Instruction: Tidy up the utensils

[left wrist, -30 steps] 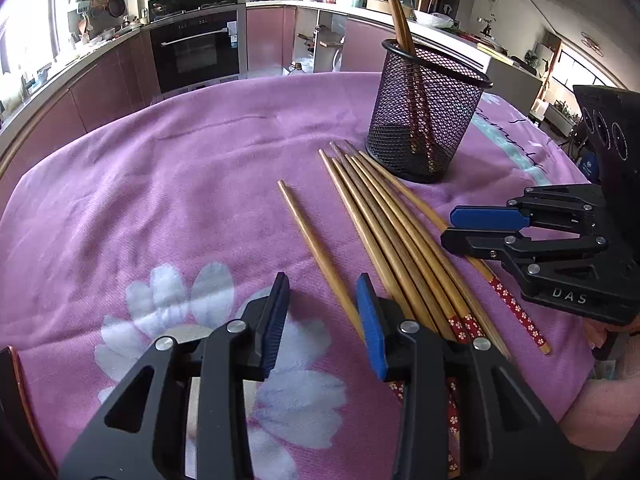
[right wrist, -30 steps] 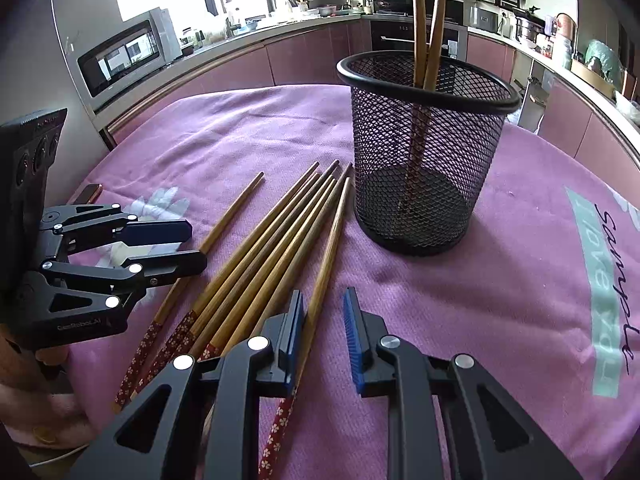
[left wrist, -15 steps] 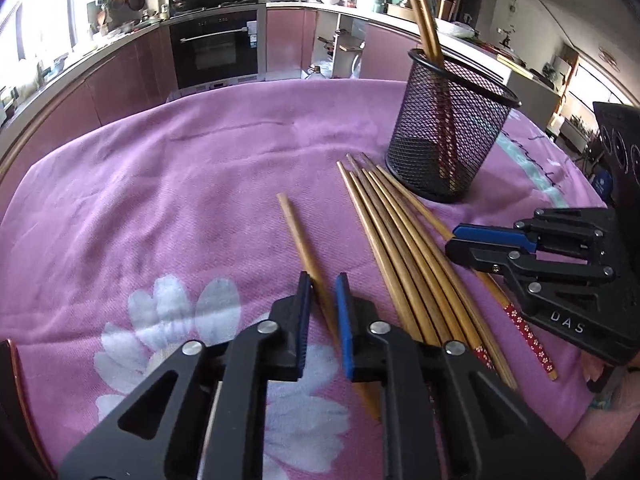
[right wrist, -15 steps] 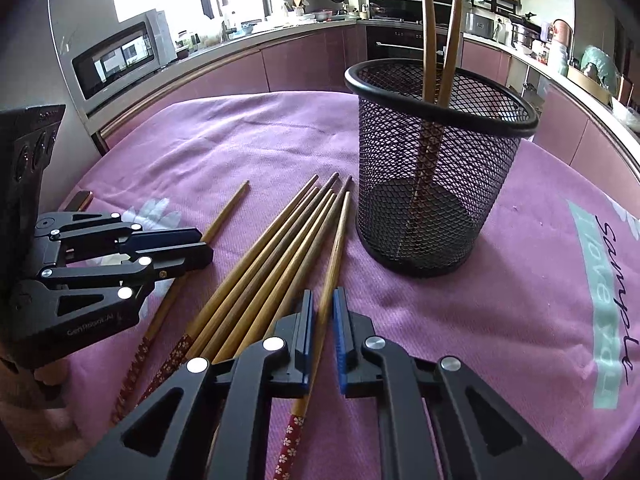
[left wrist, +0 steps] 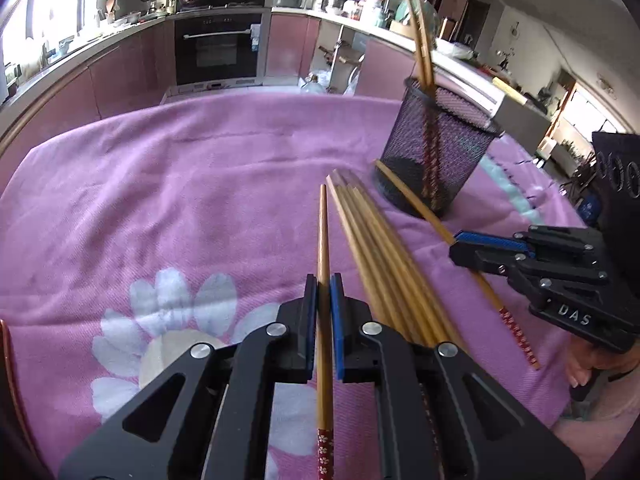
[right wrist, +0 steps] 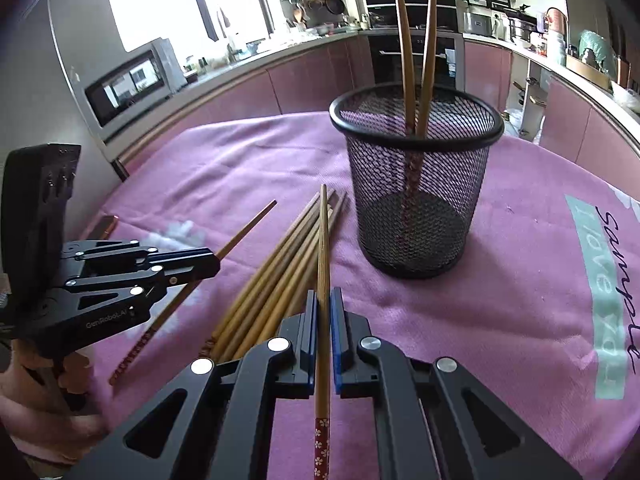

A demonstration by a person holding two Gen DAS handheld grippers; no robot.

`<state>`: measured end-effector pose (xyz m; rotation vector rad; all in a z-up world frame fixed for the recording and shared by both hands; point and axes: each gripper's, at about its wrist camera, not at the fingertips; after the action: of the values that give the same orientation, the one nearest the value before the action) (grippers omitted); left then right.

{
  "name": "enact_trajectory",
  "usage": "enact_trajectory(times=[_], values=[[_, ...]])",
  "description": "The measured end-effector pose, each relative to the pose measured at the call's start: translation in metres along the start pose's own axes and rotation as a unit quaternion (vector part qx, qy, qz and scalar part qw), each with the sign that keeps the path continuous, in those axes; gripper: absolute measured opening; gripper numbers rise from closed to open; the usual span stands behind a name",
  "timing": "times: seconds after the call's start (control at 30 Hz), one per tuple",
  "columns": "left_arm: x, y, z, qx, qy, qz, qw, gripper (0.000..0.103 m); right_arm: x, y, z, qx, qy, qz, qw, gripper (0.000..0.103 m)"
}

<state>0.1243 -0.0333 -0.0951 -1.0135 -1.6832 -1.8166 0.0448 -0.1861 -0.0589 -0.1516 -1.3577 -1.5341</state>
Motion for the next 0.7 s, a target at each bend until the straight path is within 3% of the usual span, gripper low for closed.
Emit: enact_trajectory(times=[0.33, 0.7], values=[[0.036, 0.013, -0.002, 0.010, -0.057, -0.034, 0.9978, 0.007, 0.031, 0.007, 0.008, 0.005, 0.041, -0.047, 0.998, 0.005], [0.071, 0.026, 0.010, 0.027, -0.118, -0.070, 0.9902, 0.007, 0.058, 0.015, 0.004, 0.004, 0.050, -0.092, 0.994, 0.005]])
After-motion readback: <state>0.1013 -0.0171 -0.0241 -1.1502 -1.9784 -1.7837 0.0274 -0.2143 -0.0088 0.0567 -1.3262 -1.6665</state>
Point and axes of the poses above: each gripper's, at about its wrist camera, not at the fingertips, and x roughly against the way its jaws point, z to its left, y to its top, and after that the axes turned 12 degrees about y, right-handed
